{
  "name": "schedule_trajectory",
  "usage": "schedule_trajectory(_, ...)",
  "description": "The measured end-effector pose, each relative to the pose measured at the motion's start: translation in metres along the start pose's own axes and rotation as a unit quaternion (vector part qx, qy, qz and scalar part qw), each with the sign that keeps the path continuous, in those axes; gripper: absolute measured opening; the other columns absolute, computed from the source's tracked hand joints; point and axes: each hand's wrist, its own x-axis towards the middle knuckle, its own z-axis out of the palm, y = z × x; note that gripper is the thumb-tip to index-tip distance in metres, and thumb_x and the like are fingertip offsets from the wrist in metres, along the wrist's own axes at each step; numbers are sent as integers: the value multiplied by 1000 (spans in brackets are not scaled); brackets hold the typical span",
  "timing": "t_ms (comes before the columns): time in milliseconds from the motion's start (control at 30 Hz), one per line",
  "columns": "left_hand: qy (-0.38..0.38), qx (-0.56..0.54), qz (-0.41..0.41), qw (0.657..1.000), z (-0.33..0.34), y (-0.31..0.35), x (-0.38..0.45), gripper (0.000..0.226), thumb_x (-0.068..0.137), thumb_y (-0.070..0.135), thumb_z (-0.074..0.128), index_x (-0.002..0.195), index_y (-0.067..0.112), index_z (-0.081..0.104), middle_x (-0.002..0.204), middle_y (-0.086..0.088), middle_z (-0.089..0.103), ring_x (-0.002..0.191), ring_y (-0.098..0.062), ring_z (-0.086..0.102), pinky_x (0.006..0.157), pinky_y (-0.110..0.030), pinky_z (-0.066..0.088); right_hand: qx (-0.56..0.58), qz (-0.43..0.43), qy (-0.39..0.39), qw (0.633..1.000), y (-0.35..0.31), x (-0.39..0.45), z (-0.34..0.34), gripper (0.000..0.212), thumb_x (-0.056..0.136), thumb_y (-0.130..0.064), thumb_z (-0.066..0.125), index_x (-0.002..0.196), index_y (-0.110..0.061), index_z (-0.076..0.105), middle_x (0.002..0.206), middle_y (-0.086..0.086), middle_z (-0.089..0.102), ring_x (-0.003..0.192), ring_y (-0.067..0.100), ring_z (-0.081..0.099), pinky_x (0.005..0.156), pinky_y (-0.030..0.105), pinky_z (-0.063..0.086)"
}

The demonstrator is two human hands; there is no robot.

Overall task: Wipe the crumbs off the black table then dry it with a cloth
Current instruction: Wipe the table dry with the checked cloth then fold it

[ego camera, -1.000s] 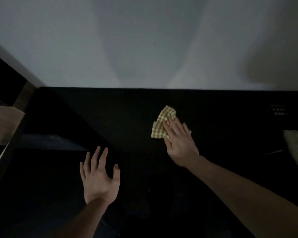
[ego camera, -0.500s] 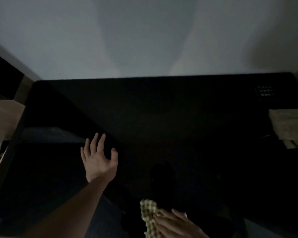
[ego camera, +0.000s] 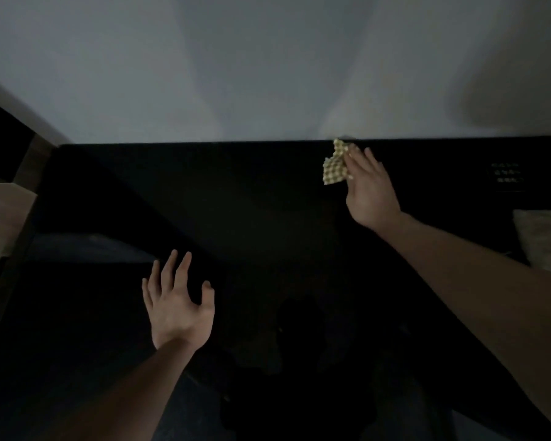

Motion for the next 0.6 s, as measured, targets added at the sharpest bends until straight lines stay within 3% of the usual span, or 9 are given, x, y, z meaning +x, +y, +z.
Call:
schedule_trajectory(133, 6, 2, 3, 1000, 2, -2, 2, 68, 93, 53, 43, 157, 32, 33, 171, 7, 22, 161, -24, 9, 131, -53, 8, -18, 53, -40, 998, -6, -1, 19, 58, 104, -14, 44, 161, -8, 32, 172, 9, 23, 160, 34, 15, 129, 53, 8)
schedule_trajectory(233, 6, 0, 4, 1000, 2, -2, 1, 68, 93, 53, 43, 157, 31, 34, 170, 6, 23, 160, -25, 10, 131, -54, 8, -2, 22, -28, 999, -15, -43, 27, 57, 103, -21, 36, 159, -12, 39, 169, 7, 31, 159, 30, 21, 129, 49, 11)
schedule_trajectory(400, 4, -1, 1, 1000, 1, -1, 1, 69, 93, 53, 44, 157, 31, 34, 170, 5, 23, 160, -25, 10, 130, -54, 8, -7, -44, -82, 996, -20, -157, 29, 61, 98, -26, 32, 157, -18, 43, 167, 1, 38, 157, 25, 27, 129, 43, 14)
schedule_trajectory(533, 4, -11, -1, 1000, -1, 1, -2, 66, 96, 48, 50, 157, 30, 33, 170, 5, 23, 161, -25, 8, 131, -53, 6, 37, -70, -96, 992, -27, -277, 27, 58, 100, -24, 40, 157, -20, 45, 168, -4, 35, 158, 19, 23, 129, 37, 10)
schedule_trajectory(600, 4, -17, -3, 1000, -2, 1, -2, 66, 95, 49, 48, 157, 30, 34, 170, 4, 24, 160, -24, 8, 131, -52, 6, 68, -98, -109, 987, -27, -333, 26, 55, 99, -26, 43, 153, -21, 51, 164, -6, 41, 158, 15, 23, 127, 36, 19)
